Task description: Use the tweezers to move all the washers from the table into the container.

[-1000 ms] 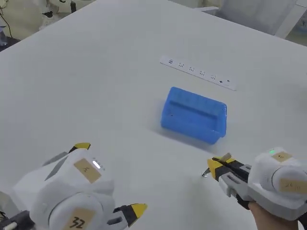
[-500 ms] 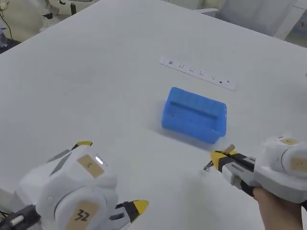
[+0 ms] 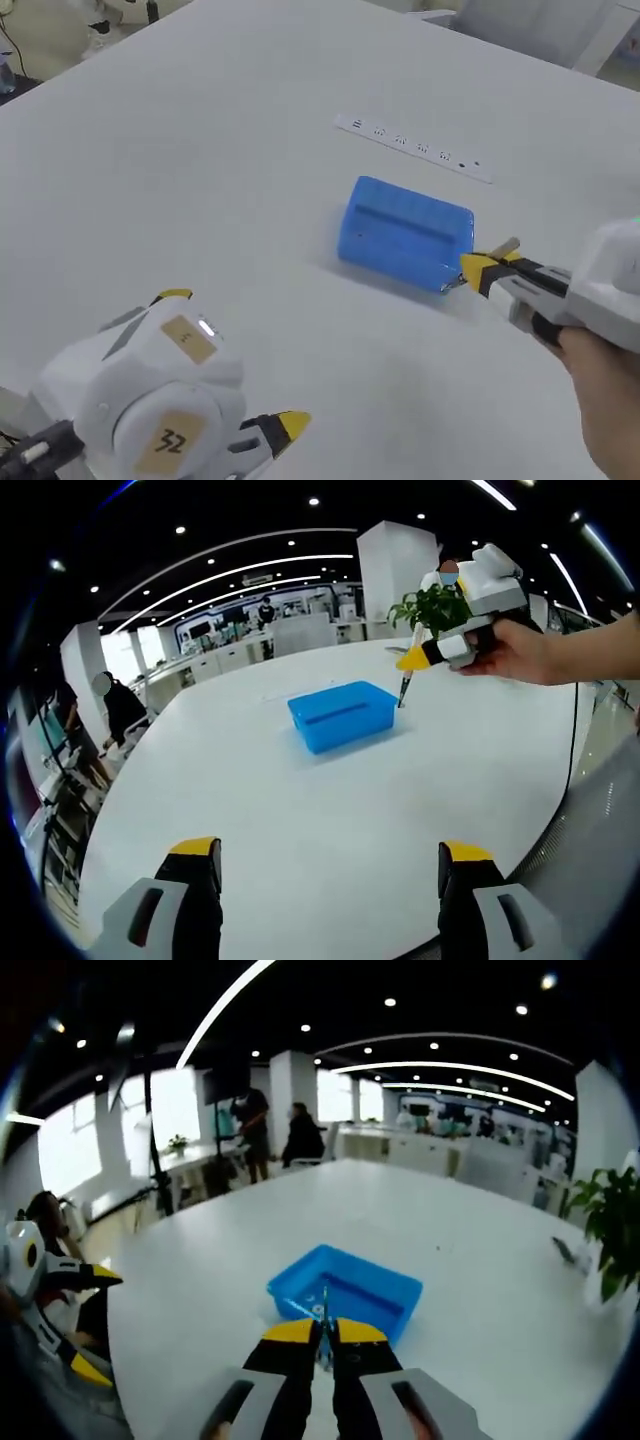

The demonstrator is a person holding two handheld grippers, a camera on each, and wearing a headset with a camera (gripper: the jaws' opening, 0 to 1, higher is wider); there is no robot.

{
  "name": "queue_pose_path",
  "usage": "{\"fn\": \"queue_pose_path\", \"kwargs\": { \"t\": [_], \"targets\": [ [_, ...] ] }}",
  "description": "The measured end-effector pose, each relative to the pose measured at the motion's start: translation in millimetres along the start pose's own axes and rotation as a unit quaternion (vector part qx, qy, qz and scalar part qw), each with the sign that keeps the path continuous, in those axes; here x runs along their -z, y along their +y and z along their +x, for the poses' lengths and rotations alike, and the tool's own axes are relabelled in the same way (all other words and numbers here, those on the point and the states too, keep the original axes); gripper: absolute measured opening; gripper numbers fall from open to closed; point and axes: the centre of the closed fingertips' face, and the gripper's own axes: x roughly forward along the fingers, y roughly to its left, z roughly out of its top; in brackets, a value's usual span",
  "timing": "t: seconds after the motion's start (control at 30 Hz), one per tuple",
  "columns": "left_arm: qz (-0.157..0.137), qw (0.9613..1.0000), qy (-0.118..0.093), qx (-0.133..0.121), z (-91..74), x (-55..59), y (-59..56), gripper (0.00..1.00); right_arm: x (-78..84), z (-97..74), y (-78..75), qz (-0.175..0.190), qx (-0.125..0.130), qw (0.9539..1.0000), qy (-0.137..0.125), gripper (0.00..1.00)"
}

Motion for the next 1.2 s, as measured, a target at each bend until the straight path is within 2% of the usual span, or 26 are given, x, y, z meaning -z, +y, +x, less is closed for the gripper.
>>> {"fn": "queue_pose_path", "kwargs": {
  "t": [0.17, 0.4, 0.57, 0.73, 0.83, 0.93, 1.2],
  "targets": [
    [0.001, 1.0, 0.003, 0.002, 0.7, 0.7, -0.4, 0.92, -14.3, 12.4, -7.9, -0.006, 0.005, 0.9999, -0.012, 0.02],
    [0.001, 1.0, 0.003, 0.004, 0.8, 0.8, -1.0, 0.92, -16.1, 31.5, -21.5, -0.017, 0.009, 0.9998, -0.008, 0.02],
    [-0.001, 1.0, 0.004, 0.003, 1.0, 1.4, -0.5, 0.92, -5.8, 50.4, -27.4, -0.028, 0.01, 0.9995, 0.009, 0.02],
    [-0.001, 1.0, 0.007, 0.003, 1.2, 2.3, -0.6, 0.91, 3.6, 65.0, -26.7, -0.028, 0.005, 0.9993, 0.024, 0.02],
    [0.0, 1.0, 0.009, 0.004, 1.3, 2.9, -1.0, 0.91, 7.8, 66.5, -29.5, -0.028, 0.006, 0.9992, 0.029, 0.02],
    [0.001, 0.9999, 0.009, 0.004, 1.3, 3.2, -1.0, 0.91, 18.8, 73.0, -33.6, -0.027, 0.007, 0.9987, 0.043, 0.02],
    [0.0, 0.9999, 0.013, 0.005, 1.7, 4.4, -1.4, 0.91, 30.0, 78.8, -35.2, -0.026, 0.01, 0.9979, 0.059, 0.02]
  ]
}}
